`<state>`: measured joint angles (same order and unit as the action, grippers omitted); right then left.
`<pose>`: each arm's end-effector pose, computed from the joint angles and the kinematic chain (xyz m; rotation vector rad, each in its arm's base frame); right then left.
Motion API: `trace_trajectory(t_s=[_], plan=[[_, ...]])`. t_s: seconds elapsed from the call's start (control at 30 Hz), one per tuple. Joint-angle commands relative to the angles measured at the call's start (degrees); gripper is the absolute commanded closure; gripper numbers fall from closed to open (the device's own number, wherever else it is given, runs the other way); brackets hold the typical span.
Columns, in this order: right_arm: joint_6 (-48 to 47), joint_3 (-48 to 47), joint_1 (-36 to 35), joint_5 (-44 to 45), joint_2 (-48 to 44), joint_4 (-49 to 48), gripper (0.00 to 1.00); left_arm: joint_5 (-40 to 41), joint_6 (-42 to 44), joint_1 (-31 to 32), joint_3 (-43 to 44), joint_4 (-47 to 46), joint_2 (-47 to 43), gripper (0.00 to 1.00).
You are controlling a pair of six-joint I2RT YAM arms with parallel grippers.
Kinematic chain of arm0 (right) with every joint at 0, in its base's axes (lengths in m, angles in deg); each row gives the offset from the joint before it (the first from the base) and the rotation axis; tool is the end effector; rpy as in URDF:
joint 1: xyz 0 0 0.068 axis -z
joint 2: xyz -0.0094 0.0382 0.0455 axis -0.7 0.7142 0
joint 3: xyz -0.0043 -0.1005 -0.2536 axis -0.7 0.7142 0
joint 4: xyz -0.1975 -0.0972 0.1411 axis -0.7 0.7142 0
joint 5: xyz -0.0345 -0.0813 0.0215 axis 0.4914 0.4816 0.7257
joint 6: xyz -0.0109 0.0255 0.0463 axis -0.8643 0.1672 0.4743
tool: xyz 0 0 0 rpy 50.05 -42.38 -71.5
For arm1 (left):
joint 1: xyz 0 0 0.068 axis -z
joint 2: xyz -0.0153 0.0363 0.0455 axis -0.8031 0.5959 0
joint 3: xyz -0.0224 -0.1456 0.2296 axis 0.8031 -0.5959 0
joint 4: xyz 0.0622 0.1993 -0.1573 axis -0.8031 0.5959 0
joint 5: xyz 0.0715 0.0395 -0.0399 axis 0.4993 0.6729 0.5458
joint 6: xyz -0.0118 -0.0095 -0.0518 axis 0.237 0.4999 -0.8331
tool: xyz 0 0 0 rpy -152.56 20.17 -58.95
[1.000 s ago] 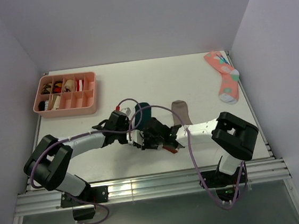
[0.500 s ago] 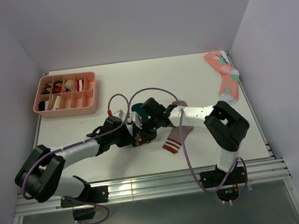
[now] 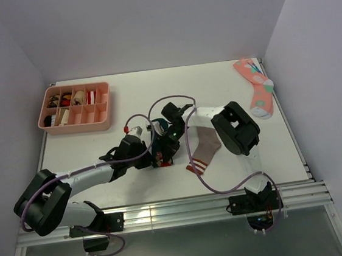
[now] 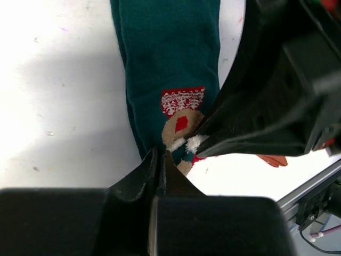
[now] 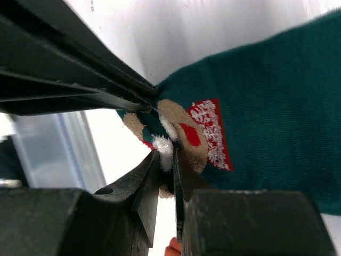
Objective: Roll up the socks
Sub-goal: Roll the sock at the center of the board.
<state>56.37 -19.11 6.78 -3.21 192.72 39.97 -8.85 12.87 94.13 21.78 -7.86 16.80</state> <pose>0.2943 0.2614 0.1332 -1.4296 2.3888 1.3203 0.1888 -0.1645 0.1551 -0.1326 2.4850 -0.7782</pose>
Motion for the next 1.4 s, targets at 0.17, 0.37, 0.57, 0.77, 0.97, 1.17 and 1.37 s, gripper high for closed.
trace_trajectory(t_s=[0.17, 0.37, 0.57, 0.77, 0.97, 1.17, 1.37], plan=[[2.16, -0.99, 2.93, 3.13, 2.68, 8.35, 0.80, 7.77, -1.54, 3.15, -4.46, -6.02, -5.59, 0.72], [1.89, -1.61, 2.93, 4.10, 4.00, 10.28, 0.81, 12.87, 0.30, 5.17, -10.78, -12.43, -12.62, 0.63], [2.15, -2.31, 3.37, 3.92, 5.06, 11.87, 0.81, 12.69, 7.49, 8.06, -16.50, -26.05, -15.97, 0.54], [1.54, -4.07, 3.63, 3.57, 6.73, 14.06, 0.82, 9.54, 14.27, 10.79, -20.64, -41.35, -10.36, 0.50], [1.28, -4.24, 3.81, 4.19, 6.81, 13.71, 0.82, 6.20, 18.50, 11.06, -20.03, -46.45, -5.08, 0.40], [1.10, -4.42, 3.90, 4.54, 7.25, 13.54, 0.83, 3.74, 20.61, 11.06, -17.48, -46.02, -1.56, 0.40], [0.93, -4.33, 4.25, 4.19, 7.52, 13.63, 0.85, 3.20, 21.14, 11.06, -15.72, -46.28, 3.10, 0.41]])
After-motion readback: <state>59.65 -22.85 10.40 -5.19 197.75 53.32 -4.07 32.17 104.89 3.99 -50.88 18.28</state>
